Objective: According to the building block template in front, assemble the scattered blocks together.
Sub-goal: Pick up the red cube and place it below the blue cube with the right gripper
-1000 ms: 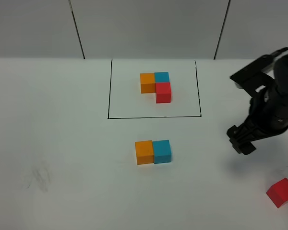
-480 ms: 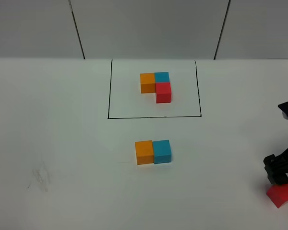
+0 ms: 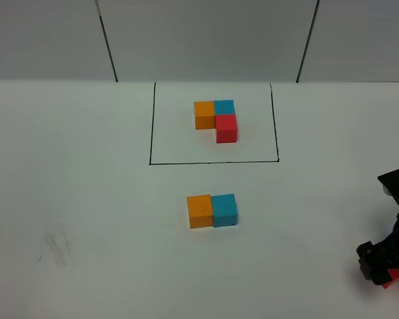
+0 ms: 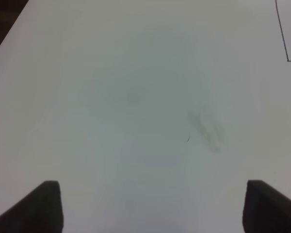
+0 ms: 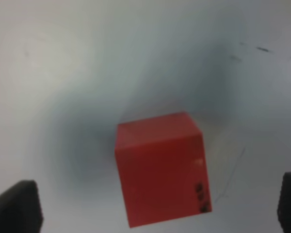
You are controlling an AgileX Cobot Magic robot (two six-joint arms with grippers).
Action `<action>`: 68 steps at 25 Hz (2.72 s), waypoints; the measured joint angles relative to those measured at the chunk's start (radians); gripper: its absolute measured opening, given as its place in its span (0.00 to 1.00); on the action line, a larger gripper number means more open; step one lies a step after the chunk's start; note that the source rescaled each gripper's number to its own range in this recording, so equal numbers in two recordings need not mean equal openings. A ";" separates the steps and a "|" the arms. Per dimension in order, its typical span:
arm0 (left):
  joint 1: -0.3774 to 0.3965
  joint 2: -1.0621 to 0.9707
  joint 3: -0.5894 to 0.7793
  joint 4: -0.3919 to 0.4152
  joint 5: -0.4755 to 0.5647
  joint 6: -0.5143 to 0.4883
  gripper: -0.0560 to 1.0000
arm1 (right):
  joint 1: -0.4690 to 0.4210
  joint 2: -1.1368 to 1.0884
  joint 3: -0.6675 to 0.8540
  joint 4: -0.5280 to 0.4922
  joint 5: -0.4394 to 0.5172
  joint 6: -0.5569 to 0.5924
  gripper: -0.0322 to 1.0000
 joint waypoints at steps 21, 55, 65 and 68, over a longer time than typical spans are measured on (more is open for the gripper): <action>0.000 0.000 0.000 0.000 0.000 0.000 0.67 | -0.020 0.115 0.002 -0.030 -0.040 -0.008 0.96; 0.000 0.000 0.000 0.000 0.000 0.000 0.67 | 0.291 -0.076 -0.133 -0.061 0.203 0.707 0.28; 0.000 0.000 0.000 0.000 0.000 0.000 0.67 | 0.527 0.200 -0.314 0.022 0.239 0.860 0.28; 0.000 0.000 0.000 0.000 0.000 0.000 0.67 | 0.582 0.299 -0.420 0.002 0.296 0.938 0.28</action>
